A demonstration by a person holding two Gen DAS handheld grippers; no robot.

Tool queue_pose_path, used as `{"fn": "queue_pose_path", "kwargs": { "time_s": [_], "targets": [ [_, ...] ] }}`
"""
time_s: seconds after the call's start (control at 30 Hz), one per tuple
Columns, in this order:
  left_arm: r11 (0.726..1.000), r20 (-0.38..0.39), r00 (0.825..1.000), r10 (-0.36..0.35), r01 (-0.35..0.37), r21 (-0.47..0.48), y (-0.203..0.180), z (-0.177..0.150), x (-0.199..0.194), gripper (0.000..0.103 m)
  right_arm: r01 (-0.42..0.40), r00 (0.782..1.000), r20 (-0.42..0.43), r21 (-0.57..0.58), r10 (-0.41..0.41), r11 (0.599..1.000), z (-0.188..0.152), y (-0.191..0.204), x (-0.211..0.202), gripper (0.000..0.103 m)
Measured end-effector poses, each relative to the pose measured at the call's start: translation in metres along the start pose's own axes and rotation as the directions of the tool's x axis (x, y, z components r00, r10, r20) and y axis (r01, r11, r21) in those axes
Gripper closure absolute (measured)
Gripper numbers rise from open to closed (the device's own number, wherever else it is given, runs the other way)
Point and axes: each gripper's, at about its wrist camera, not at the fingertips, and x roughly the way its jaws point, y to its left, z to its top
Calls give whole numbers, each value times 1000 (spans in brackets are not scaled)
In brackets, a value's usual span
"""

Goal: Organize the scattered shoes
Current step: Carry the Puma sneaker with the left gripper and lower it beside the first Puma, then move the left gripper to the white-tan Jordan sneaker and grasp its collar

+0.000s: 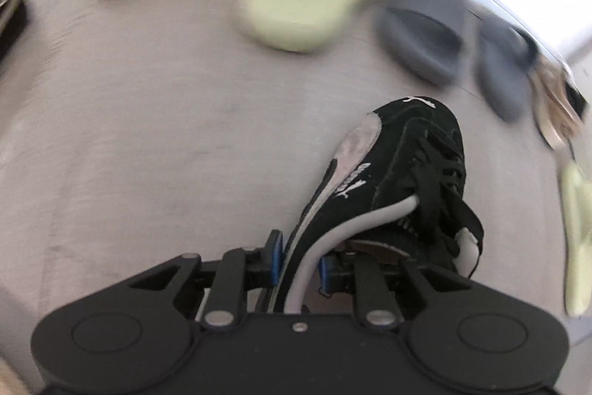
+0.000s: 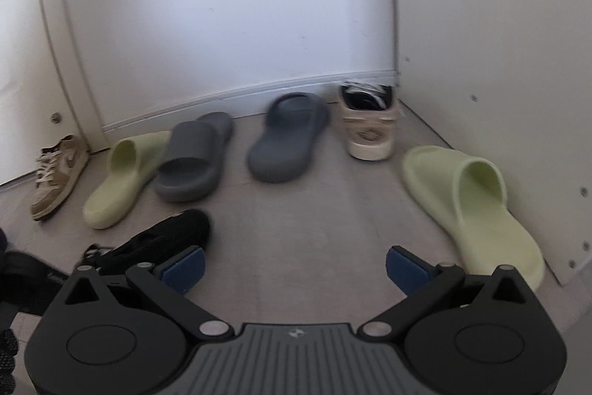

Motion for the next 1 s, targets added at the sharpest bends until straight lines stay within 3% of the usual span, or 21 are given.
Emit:
{"fn": "queue_pose_path", "kwargs": {
  "time_s": [0.23, 0.43, 0.6, 0.7, 0.83, 1.0],
  "targets": [
    [976, 35, 995, 88, -79, -203, 102, 14, -21, 82, -51, 999, 10, -24, 51, 998, 3, 42, -2, 0],
    [944, 78, 985, 155, -124, -305, 157, 38, -26, 82, -86, 996, 8, -72, 87, 994, 2, 78, -11, 0],
    [951, 66, 983, 171, -147, -273, 165, 42, -22, 80, -101, 995, -3, -101, 101, 990, 4, 93, -15, 0],
    [963, 73, 983, 170, -151, -222, 161, 33, -32, 70, -102, 995, -5, -99, 102, 990, 4, 97, -16, 0],
    [976, 80, 984, 159, -144, -165, 152, 22, -43, 69, -85, 996, -1, -80, 85, 993, 3, 97, -16, 0],
    [988, 151, 982, 115, -98, -118, 135, -1, -82, 69, 55, 999, -3, 14, -54, 998, 5, 86, -20, 0]
  ]
}}
